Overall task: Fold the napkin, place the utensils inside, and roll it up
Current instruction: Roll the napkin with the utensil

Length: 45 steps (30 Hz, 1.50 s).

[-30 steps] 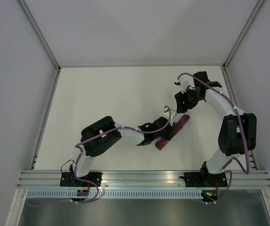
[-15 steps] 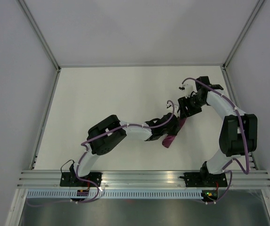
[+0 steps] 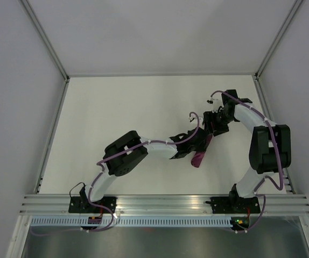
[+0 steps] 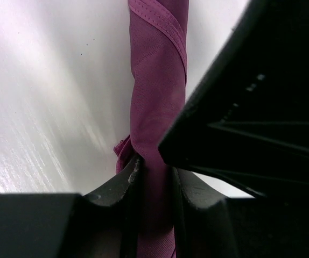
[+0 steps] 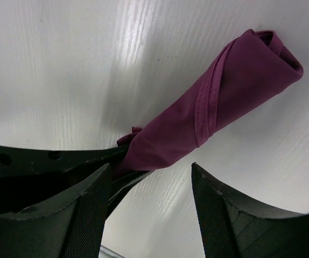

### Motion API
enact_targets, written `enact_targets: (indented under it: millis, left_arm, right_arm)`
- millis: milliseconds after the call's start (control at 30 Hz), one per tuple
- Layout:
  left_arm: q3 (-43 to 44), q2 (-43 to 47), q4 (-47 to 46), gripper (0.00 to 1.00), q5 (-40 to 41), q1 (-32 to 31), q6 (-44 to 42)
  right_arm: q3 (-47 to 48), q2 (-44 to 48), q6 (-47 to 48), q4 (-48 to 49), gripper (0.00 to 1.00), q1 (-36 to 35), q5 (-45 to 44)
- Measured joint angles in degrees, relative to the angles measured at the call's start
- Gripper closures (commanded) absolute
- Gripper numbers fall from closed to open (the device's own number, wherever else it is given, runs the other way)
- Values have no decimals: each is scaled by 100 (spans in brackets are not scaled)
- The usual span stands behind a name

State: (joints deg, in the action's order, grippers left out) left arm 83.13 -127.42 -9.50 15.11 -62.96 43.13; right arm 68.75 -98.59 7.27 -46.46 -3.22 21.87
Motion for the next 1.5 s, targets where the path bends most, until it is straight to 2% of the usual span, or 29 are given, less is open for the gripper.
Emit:
enact_targets:
  millis: [400, 500, 667, 733, 833, 1233, 1500]
  left_arm:
    - [267, -201, 33, 80, 153, 11, 730]
    - [378, -286, 33, 72, 151, 22, 859]
    - [431, -326, 24, 60, 155, 26, 953]
    - [431, -328, 15, 59, 136, 39, 970]
    - [426, -328, -28, 55, 111, 57, 977]
    - [-92, -94, -566, 44, -236, 221, 914]
    - [-793, 428, -588, 43, -529, 323, 782]
  right_arm:
    - [0, -544, -468, 361, 37, 155, -245]
    - [2, -601, -540, 426, 40, 160, -262]
    - [52, -758, -608, 505, 55, 162, -297]
    - [101, -844, -643, 516, 63, 164, -302]
    - [168, -911, -673, 520, 69, 164, -341]
    - [564, -1067, -608, 551, 71, 129, -857]
    - [1215, -1502, -378, 667, 71, 136, -1346]
